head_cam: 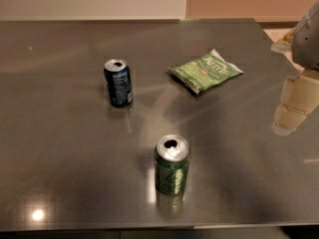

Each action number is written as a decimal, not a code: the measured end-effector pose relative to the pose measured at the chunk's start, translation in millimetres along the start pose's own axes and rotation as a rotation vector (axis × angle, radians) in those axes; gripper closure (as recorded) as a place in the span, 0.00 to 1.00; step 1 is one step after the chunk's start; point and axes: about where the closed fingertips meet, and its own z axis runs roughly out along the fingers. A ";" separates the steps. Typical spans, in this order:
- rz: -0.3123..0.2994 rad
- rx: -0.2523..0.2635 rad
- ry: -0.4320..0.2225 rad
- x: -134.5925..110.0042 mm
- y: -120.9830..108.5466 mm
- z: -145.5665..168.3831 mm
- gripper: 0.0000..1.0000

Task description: Pick green can

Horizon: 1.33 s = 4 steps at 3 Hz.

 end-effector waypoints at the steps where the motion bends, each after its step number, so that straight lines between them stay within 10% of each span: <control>1: 0.000 0.002 -0.003 -0.6 0.0 -0.7 0.00; 4: -0.054 -0.081 -0.167 -24.3 21.5 5.8 0.00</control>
Offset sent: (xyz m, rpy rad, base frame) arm -0.0070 0.0137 -0.0040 0.1163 0.0476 0.0738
